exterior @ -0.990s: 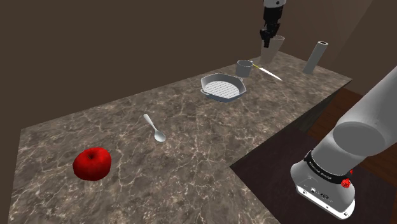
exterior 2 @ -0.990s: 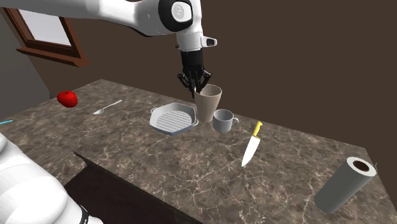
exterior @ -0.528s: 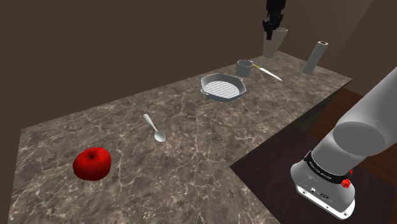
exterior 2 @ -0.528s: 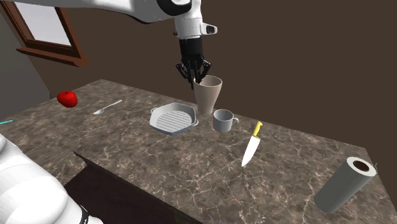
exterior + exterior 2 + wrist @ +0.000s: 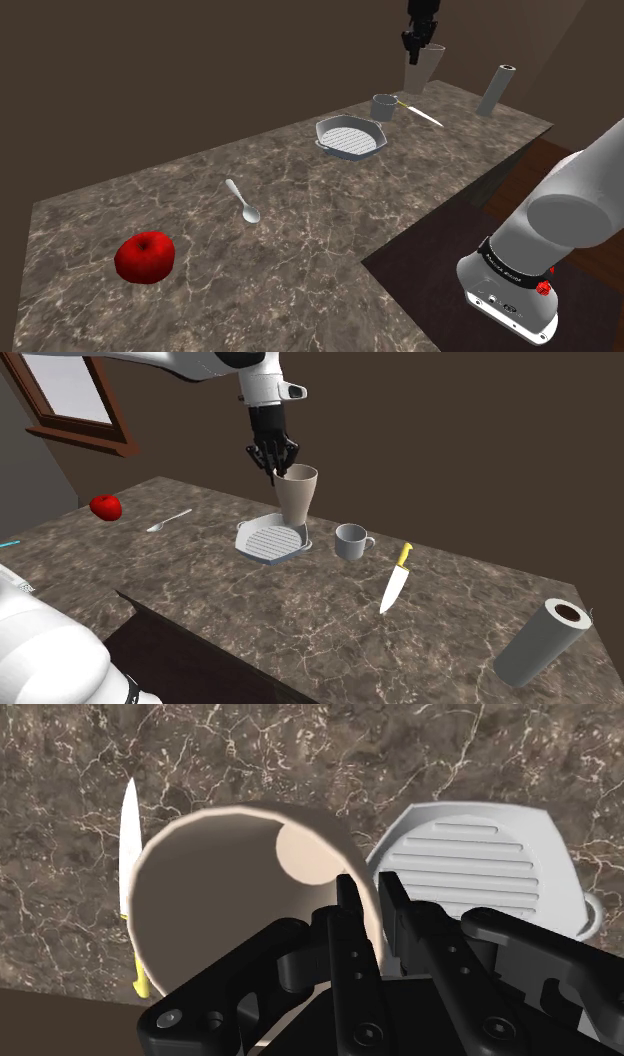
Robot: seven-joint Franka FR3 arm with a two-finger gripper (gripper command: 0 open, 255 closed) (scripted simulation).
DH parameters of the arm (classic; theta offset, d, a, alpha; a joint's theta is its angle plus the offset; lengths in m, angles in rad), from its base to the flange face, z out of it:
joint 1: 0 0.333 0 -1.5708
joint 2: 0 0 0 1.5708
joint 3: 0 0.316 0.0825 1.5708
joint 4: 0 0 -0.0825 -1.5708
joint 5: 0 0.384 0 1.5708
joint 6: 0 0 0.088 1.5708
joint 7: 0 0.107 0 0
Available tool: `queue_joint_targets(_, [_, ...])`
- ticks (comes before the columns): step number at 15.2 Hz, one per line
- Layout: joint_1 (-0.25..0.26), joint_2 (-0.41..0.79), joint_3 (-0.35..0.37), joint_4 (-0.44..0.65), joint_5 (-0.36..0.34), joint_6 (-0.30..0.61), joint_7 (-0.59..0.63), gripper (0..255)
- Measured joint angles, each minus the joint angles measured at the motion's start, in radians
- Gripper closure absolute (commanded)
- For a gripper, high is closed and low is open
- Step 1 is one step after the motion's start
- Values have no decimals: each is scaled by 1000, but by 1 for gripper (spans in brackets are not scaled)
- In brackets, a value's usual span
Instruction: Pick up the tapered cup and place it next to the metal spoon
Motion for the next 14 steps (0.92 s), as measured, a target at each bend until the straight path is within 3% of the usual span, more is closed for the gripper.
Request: queue_joint_targets(14, [143,-95,216,-83,74,-64,341,255])
